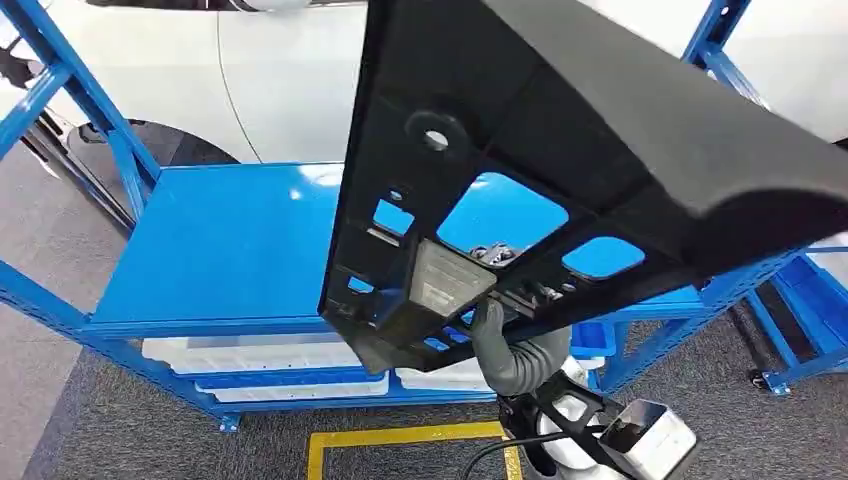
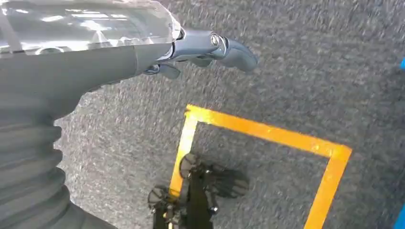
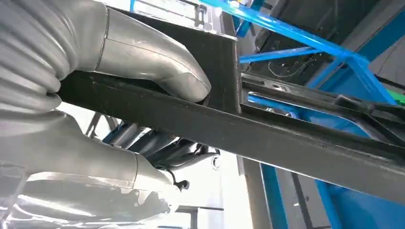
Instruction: Take the parts from the cabinet and place them on the table.
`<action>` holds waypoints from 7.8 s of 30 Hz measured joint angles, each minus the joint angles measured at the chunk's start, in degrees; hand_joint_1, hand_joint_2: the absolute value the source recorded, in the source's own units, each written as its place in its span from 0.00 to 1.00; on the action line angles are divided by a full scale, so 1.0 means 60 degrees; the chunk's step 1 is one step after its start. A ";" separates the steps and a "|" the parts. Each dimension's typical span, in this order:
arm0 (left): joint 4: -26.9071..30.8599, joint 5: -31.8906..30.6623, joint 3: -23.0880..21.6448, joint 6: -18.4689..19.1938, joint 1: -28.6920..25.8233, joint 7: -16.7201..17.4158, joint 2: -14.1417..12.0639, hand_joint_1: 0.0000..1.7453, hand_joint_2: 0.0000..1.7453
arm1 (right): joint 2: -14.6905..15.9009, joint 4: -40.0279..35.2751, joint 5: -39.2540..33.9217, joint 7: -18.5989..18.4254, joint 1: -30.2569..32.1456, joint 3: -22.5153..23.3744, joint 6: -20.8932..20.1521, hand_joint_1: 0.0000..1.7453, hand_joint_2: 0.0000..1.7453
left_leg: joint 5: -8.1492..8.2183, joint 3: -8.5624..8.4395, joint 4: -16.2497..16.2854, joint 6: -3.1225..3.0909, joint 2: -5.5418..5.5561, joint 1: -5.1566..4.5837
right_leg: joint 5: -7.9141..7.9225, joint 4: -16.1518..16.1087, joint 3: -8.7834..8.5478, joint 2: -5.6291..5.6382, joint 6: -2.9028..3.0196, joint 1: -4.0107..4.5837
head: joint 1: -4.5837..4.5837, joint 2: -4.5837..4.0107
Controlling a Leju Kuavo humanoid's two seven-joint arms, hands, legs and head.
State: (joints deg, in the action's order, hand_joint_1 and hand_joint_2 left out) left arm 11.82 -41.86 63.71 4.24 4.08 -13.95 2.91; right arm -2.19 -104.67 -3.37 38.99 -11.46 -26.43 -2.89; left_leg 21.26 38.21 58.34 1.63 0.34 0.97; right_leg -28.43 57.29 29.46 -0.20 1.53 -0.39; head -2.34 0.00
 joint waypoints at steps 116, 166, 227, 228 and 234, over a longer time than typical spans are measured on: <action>0.0004 -0.0940 0.0423 -0.0437 0.0085 0.0947 -0.0138 0.00 1.00 | 0.0671 -0.2167 -0.0652 0.0186 0.0770 0.2233 -0.2032 1.00 1.00 | 0.0896 -0.1230 -0.0224 -0.0311 -0.0819 -0.0027 | 0.0490 0.0566 0.0825 -0.0415 -0.0395 -0.0040 | 0.0000 0.0000; 0.0011 -0.0933 0.0539 -0.0812 0.0014 0.1665 -0.0011 0.00 1.00 | 0.0058 -0.1155 0.0044 0.0146 0.0922 0.2218 -0.1704 1.00 1.00 | 0.0980 -0.1140 -0.0026 0.0020 0.0828 0.0074 | 0.0527 0.0162 0.0768 0.0950 -0.0051 0.0034 | 0.0000 0.0000; 0.0015 -0.1078 0.0751 -0.0222 0.0159 0.0546 0.0037 0.00 1.00 | 0.0521 -0.1388 -0.0532 0.0160 -0.0650 0.0007 -0.0160 1.00 1.00 | 0.0916 -0.0900 0.0250 0.0012 0.0644 0.0060 | 0.0430 0.0216 0.0798 0.0913 0.0016 0.0073 | 0.0000 0.0000; 0.0015 -0.1078 0.0751 -0.0230 0.0152 0.0546 0.0044 0.00 1.00 | 0.0525 -0.1370 -0.0535 0.0157 -0.0670 -0.0022 -0.0160 1.00 1.00 | 0.1024 -0.1032 -0.0019 -0.0018 0.0733 0.0065 | 0.0414 0.0313 0.0872 0.1050 -0.0044 0.0119 | 0.0000 0.0000; 0.0015 -0.1075 0.0751 -0.0288 0.0219 0.0579 0.0102 0.00 1.00 | 0.0586 -0.1341 -0.0648 0.0153 -0.0691 -0.0080 -0.0127 1.00 1.00 | 0.0916 -0.1083 -0.0130 -0.0410 0.0136 0.0024 | 0.0009 0.0964 0.1281 0.0437 -0.0319 0.0105 | 0.0000 0.0000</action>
State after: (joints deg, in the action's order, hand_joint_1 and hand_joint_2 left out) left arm 11.91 -48.30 68.22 2.51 5.39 -10.47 3.52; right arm 1.33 -112.72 -7.25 39.91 -15.60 -26.91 -3.65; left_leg 26.75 31.71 57.56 -0.82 1.16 1.12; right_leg -28.38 63.07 37.14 2.42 -0.39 0.24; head -2.34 0.00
